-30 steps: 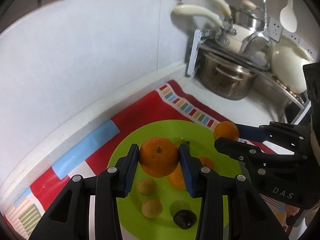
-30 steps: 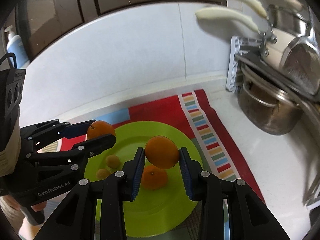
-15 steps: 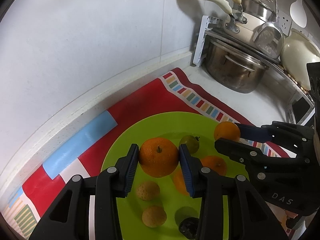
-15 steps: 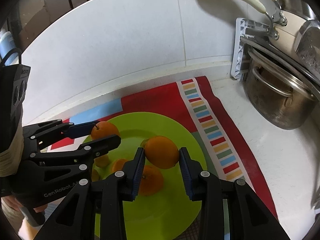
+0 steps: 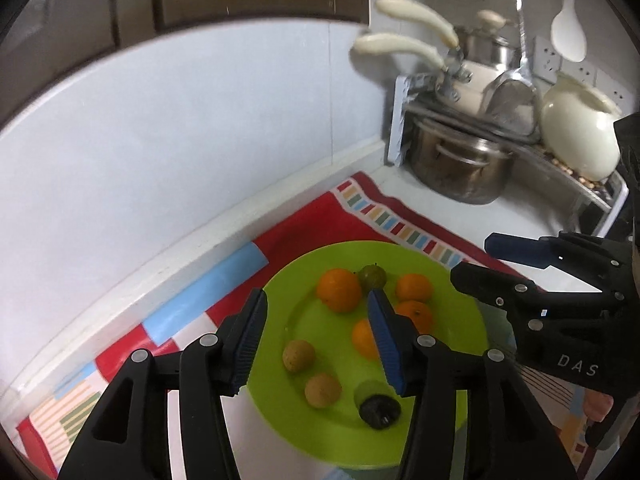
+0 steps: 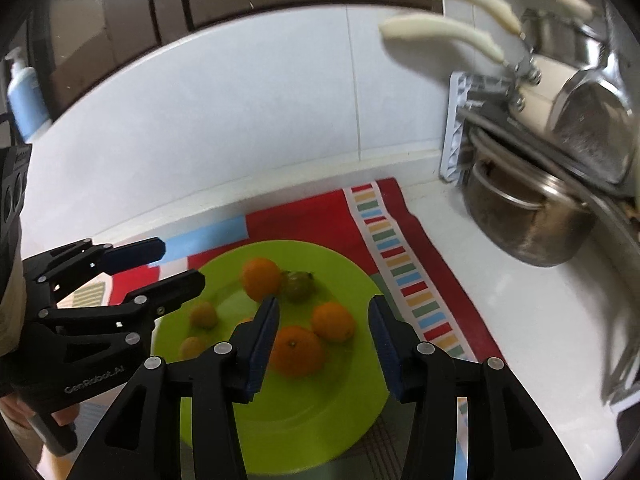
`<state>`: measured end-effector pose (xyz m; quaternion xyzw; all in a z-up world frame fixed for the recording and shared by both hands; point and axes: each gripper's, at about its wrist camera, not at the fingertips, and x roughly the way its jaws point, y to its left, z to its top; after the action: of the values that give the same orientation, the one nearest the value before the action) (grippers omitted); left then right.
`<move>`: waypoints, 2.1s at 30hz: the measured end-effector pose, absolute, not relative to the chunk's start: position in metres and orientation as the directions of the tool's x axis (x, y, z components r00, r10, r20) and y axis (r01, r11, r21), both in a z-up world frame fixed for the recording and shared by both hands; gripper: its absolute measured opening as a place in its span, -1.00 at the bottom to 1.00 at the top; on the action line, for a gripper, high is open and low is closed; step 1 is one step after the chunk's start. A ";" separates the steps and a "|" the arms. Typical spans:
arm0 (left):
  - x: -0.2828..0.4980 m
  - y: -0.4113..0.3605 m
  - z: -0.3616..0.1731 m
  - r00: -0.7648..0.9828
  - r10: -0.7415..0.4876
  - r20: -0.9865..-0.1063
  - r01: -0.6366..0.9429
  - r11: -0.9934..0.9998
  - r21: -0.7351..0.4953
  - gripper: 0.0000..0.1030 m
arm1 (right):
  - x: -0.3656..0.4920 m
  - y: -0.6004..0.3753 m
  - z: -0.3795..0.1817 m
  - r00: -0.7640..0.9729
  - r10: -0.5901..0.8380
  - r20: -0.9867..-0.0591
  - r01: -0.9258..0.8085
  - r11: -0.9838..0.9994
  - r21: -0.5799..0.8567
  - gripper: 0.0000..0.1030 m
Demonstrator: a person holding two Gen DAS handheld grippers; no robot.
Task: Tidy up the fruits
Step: 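Lift both open grippers off the plate and move back toward the fruits, then grasp the dark plum with the left gripper while the right gripper grasps a green fruit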
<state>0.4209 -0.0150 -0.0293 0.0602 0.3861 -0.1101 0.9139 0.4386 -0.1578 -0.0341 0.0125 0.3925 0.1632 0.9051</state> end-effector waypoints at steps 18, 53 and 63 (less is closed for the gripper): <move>0.320 -0.011 0.034 0.759 -0.136 -0.636 0.168 0.986 -0.010 0.25 | 0.338 -0.170 0.020 0.698 0.334 -0.633 -0.299 0.940 0.166 -0.07; 0.219 0.015 0.028 0.769 -0.143 -0.623 0.202 0.979 0.024 0.52 | 0.220 -0.165 0.020 0.792 0.213 -0.572 -0.152 0.977 0.153 0.16; 0.235 0.027 -0.011 0.708 -0.229 -0.669 0.321 0.947 0.016 0.52 | 0.209 -0.149 -0.007 0.782 0.108 -0.613 -0.035 0.991 0.130 0.16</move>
<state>0.2350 0.0267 -0.0115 0.0654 0.3522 -0.1491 0.9217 0.2091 -0.1488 -0.0073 0.0556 0.3276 0.0379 0.9424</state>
